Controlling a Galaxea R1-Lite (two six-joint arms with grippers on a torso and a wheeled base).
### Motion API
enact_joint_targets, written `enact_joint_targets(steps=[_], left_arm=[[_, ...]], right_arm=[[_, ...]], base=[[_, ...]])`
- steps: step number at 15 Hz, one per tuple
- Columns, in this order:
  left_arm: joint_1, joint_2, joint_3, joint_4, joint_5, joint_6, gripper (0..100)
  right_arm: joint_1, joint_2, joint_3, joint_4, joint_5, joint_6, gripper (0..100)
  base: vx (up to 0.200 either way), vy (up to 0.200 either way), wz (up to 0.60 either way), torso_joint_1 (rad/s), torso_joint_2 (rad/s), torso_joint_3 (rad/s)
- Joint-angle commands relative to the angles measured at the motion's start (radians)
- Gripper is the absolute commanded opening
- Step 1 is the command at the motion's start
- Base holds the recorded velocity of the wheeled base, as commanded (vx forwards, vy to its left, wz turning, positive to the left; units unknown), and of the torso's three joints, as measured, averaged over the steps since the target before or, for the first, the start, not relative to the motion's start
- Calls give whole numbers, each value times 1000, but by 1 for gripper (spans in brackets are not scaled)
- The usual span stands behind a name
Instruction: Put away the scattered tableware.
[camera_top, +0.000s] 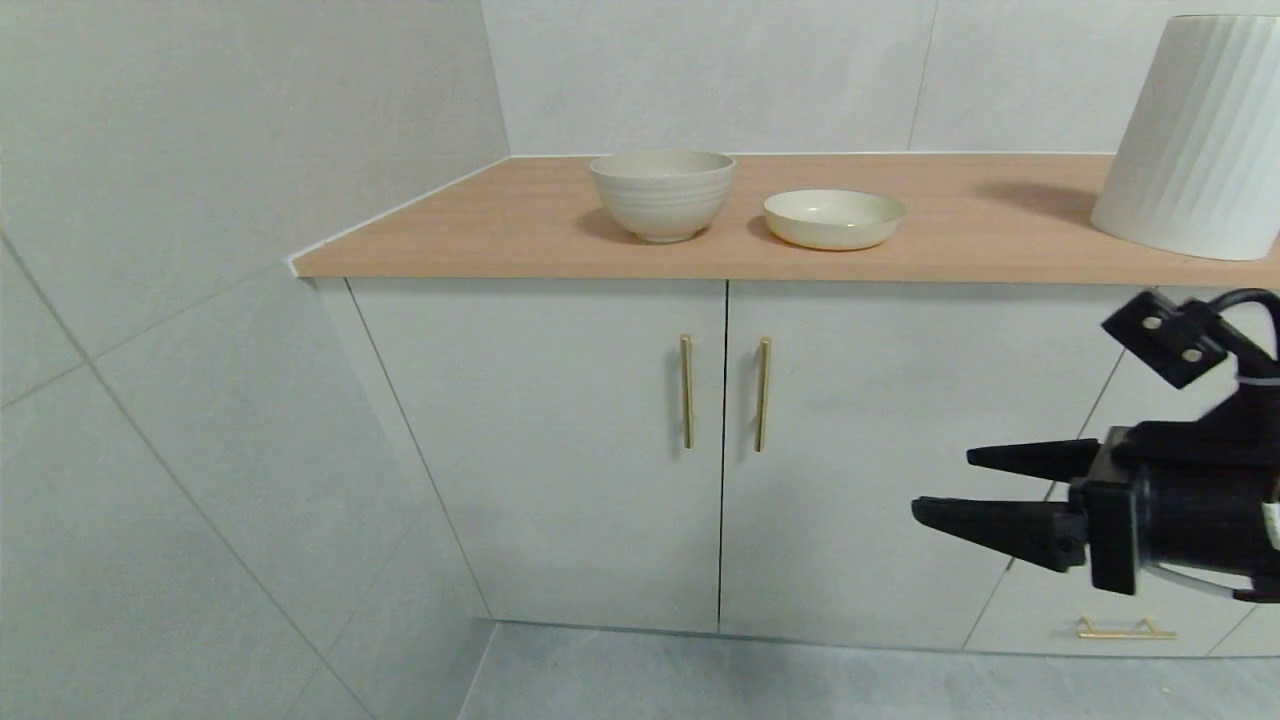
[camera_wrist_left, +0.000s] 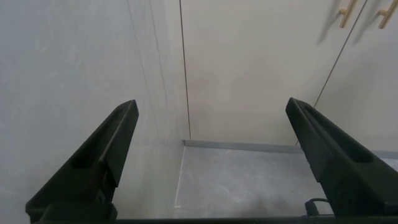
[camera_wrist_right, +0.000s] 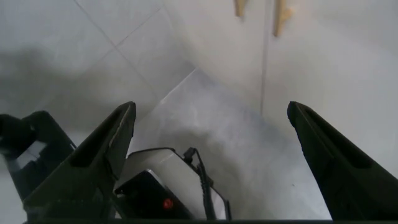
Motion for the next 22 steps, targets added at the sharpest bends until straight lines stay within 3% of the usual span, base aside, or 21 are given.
enact_joint_targets(steps=[1, 6, 11, 14, 22], left_arm=[[0, 0, 0, 0, 0, 0, 100], [0, 0, 0, 0, 0, 0, 100], [0, 0, 0, 0, 0, 0, 100], [0, 0, 0, 0, 0, 0, 100], [0, 0, 0, 0, 0, 0, 100]], right_arm=[[50, 186, -99, -8, 1, 1, 100], [76, 410, -249, -87, 0, 9, 100], [114, 555, -249, -335, -69, 176, 100], [113, 646, -263, -452, -135, 205, 100], [76, 681, -283, -539, -164, 207, 100]], base=[[0, 0, 0, 0, 0, 0], [0, 0, 0, 0, 0, 0], [0, 0, 0, 0, 0, 0], [0, 0, 0, 0, 0, 0], [0, 0, 0, 0, 0, 0]])
